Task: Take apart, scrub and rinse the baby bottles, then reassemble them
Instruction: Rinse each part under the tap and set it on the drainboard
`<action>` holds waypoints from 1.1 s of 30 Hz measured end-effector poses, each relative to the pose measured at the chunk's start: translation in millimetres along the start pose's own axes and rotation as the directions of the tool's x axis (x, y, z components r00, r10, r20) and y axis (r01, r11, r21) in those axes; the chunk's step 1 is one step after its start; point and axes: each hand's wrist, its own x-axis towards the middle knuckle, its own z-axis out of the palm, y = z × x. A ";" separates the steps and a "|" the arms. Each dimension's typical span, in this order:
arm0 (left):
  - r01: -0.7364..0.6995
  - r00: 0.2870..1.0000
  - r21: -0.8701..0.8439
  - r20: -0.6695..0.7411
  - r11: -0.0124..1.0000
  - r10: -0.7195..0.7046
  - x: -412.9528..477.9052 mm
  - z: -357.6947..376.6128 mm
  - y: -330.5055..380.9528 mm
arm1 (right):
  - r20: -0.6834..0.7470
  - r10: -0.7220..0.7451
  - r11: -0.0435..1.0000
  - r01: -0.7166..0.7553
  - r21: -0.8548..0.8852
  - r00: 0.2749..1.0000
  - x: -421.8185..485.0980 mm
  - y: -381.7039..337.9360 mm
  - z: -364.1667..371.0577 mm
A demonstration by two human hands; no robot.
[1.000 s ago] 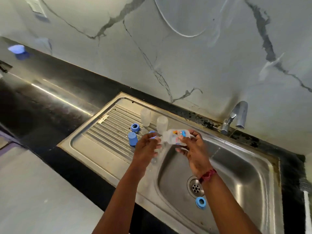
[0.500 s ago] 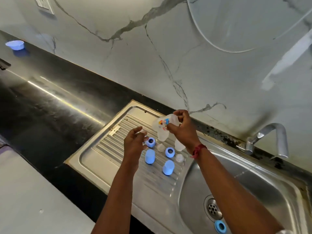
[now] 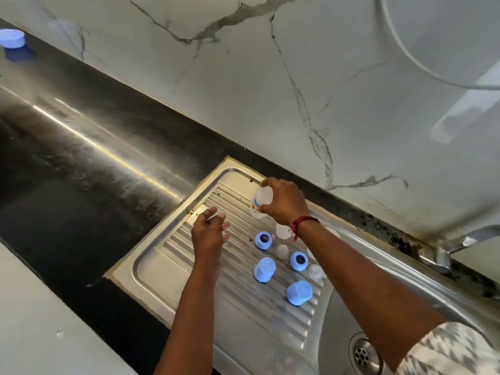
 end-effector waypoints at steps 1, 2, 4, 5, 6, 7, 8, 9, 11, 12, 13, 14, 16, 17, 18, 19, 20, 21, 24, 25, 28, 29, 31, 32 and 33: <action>0.013 1.000 -0.007 -0.008 1.000 -0.013 2.4 -1.4 -1.9 | 0.005 0.002 1.000 -0.002 -0.019 1.000 2.7 -1.3 3.5; 0.028 0.999 -0.019 -0.017 0.999 -0.029 5.7 -3.1 -4.2 | 0.011 0.004 0.999 -0.004 -0.040 1.000 6.7 -2.3 7.5; 0.045 0.998 -0.030 -0.034 0.999 -0.046 10.4 -4.5 -7.7 | 0.023 0.009 0.998 -0.007 -0.060 1.000 12.6 -3.5 13.0; 0.048 0.998 -0.028 -0.038 0.998 -0.049 12.4 -4.5 -9.6 | 0.030 0.013 0.998 -0.011 -0.057 0.999 14.9 -4.2 15.3; 0.053 0.998 -0.027 -0.039 0.998 -0.054 13.8 -4.2 -11.4 | 0.035 0.015 0.999 -0.014 -0.050 0.999 16.5 -5.4 17.5; 0.062 0.997 -0.031 -0.039 0.998 -0.063 15.3 -4.2 -14.0 | 0.039 0.017 0.999 -0.015 -0.046 0.999 18.2 -6.4 20.2; 0.069 0.997 -0.033 -0.040 0.997 -0.071 16.1 -3.6 -15.6 | 0.038 0.016 0.999 -0.014 -0.045 0.999 19.6 -7.8 22.0; 0.076 0.996 -0.036 -0.041 0.996 -0.078 16.9 -4.0 -16.7 | 0.038 0.016 0.999 -0.015 -0.046 0.999 20.9 -9.4 24.5; 0.088 0.995 -0.039 -0.042 0.995 -0.089 18.5 -3.2 -17.6 | 0.036 0.016 0.998 -0.014 -0.056 0.999 23.0 -11.7 27.5; 0.092 0.995 -0.041 -0.042 0.995 -0.093 19.7 -3.2 -18.0 | 0.034 0.016 0.998 -0.014 -0.063 0.999 24.1 -12.8 29.2; 0.095 0.995 -0.042 -0.041 0.995 -0.096 20.5 -2.8 -18.3 | 0.031 0.017 0.997 -0.014 -0.073 0.999 24.9 -13.8 30.1; 0.097 0.994 -0.040 -0.040 0.994 -0.099 20.9 -2.5 -18.8 | 0.029 0.017 0.996 -0.015 -0.083 0.999 25.4 -14.6 31.3; 0.096 0.994 -0.024 -0.039 0.995 -0.097 20.8 -1.9 -19.4 | 0.033 0.018 0.996 -0.015 -0.090 0.999 25.6 -15.8 33.4; 0.095 0.995 -0.017 -0.039 0.995 -0.096 20.8 -2.0 -19.8 | 0.034 0.018 0.996 -0.015 -0.091 0.999 25.8 -16.8 34.5; 0.095 0.995 -0.013 -0.038 0.995 -0.096 20.8 -1.7 -20.5 | 0.032 0.018 0.995 -0.015 -0.095 0.999 26.0 -17.3 35.0; 0.094 0.995 -0.009 -0.038 0.996 -0.094 20.8 -2.0 -21.3 | 0.027 0.016 0.995 -0.014 -0.103 1.000 26.4 -18.0 35.5; 0.091 0.995 -0.002 -0.039 0.996 -0.091 21.0 -1.7 -21.9 | 0.020 0.015 0.994 -0.013 -0.111 1.000 26.7 -18.2 35.7; 0.088 0.995 0.006 -0.041 0.996 -0.088 21.1 -1.7 -22.4 | 0.016 0.014 0.993 -0.012 -0.120 1.000 26.8 -18.7 35.7; 0.087 0.995 0.014 -0.046 0.996 -0.086 21.4 -1.9 -24.0 | 0.031 0.016 0.989 -0.011 -0.146 0.999 27.5 -19.8 35.2; 0.088 0.995 0.014 -0.047 0.996 -0.087 21.3 -2.0 -24.3 | 0.038 0.017 0.988 -0.011 -0.156 0.999 27.8 -20.0 34.8; 0.089 0.995 0.018 -0.043 0.996 -0.088 20.8 -1.5 -24.8 | 0.059 0.020 0.982 -0.008 -0.189 0.998 28.5 -20.5 34.3; 0.088 0.995 0.020 -0.042 0.996 -0.087 20.5 -1.2 -25.0 | 0.065 0.020 0.980 -0.007 -0.198 0.998 28.7 -20.8 34.2; 0.086 0.995 0.025 -0.046 0.996 -0.085 19.9 -0.9 -25.4 | 0.071 0.020 0.977 -0.005 -0.212 0.997 28.8 -20.8 34.8; 0.086 0.995 0.026 -0.047 0.996 -0.085 19.6 -0.7 -25.2 | 0.072 0.019 0.975 -0.003 -0.222 0.997 28.9 -20.6 35.2; 0.087 0.995 0.027 -0.047 0.996 -0.085 19.3 -0.5 -25.1 | 0.075 0.020 0.972 -0.002 -0.234 0.997 28.9 -20.5 35.4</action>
